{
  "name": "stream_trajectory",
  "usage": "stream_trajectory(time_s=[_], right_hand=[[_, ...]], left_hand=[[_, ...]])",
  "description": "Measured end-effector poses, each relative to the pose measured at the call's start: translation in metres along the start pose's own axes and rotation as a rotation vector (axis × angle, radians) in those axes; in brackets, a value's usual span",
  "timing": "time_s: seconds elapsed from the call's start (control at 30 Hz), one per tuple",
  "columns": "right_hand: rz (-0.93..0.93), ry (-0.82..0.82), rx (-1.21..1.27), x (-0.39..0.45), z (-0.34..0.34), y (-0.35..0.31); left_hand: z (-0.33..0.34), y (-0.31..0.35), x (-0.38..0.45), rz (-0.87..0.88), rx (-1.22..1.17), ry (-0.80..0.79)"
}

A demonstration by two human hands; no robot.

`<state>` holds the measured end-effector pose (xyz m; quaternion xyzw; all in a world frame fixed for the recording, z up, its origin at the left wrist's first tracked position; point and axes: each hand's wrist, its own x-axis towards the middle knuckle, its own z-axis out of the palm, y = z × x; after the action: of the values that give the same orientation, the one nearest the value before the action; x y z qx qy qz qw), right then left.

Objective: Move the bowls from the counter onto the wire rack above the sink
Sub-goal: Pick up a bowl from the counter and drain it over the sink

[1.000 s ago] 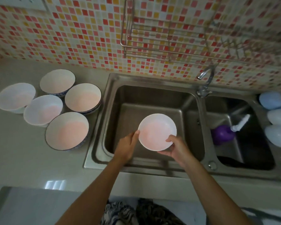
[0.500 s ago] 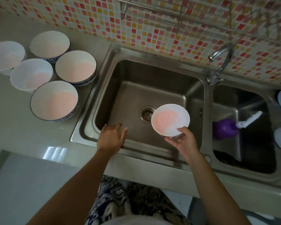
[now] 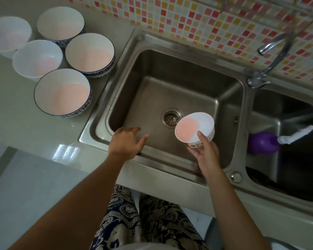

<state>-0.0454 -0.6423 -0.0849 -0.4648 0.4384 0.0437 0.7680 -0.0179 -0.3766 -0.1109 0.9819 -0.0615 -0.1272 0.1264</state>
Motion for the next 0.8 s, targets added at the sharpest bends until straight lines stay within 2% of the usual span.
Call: stream_trajectory(time_s=[0.27,0.43,0.8], right_hand=[[-0.161,0.153,-0.121,0.013,0.009,0.01],[-0.302,0.252,-0.3,0.015,0.01,0.019],[-0.527,0.25,-0.61,0.008,0.017,0.029]], left_hand=[[0.003,-0.001,0.002,0.002,-0.019,0.013],[0.001,0.0,0.001,-0.001,-0.025,0.012],[-0.006,0.003,-0.002,-0.008,-0.055,0.002]])
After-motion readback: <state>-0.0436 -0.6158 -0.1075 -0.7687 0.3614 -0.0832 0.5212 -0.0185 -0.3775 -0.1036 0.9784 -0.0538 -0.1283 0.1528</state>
